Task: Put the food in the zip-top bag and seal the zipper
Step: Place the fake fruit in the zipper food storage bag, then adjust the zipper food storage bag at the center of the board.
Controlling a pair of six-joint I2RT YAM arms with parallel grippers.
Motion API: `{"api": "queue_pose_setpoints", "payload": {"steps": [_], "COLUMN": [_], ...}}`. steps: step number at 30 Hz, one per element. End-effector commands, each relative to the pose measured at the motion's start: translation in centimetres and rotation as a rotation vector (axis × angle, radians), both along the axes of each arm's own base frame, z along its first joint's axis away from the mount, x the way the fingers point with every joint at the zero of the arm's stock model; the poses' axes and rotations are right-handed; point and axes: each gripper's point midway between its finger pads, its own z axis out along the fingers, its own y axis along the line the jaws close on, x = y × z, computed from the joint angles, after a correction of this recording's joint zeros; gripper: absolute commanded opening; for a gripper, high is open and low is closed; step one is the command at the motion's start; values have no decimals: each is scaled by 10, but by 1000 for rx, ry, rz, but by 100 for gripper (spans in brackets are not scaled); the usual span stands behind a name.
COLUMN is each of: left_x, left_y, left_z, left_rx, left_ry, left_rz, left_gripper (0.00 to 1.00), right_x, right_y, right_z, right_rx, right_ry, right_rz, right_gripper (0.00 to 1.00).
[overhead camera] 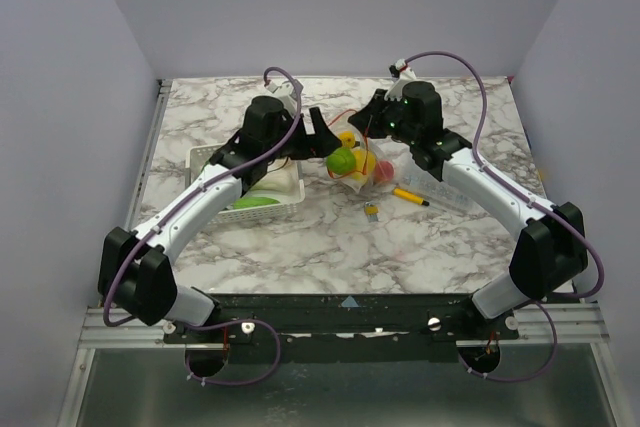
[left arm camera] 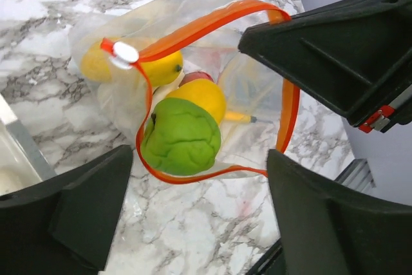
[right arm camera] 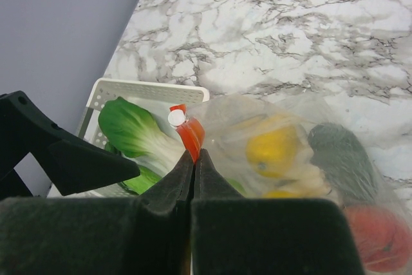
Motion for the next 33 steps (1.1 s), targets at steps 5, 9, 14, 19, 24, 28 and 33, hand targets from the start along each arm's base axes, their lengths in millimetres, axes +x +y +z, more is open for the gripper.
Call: {"api": "queue_pose_setpoints", "payload": {"steps": [5,9,14,19,24,28,33], "left_x": [0,11,29,46,56,61,60], "left_y": [31,7,-9,-10,-6,-11,-11], "left_z": [-29,-21,-20,-34,-39,-42,-52], "left_rx": [-77,-127,-156,-125,-87,-74,-20], "left_ry": [157,98,95,125,128,149,186], "left_rz": [95,-27,-45,7,48,36,35], "left_gripper": [37,50,56,47,41,34,20], "right_x": [0,0,0,0,0,0,3], "right_y": [1,3,4,5,7,8,8], "right_z": [27,26,26,25,24,26,31], "right_rx": [27,25,25,23,22,23,24], "right_ry": [-75,-73,-68,-63,-54,-56,-62], "right_rz": [4,12,17,25,33,37,28], "right_gripper": [1,1,1,1,0,1,1]}}
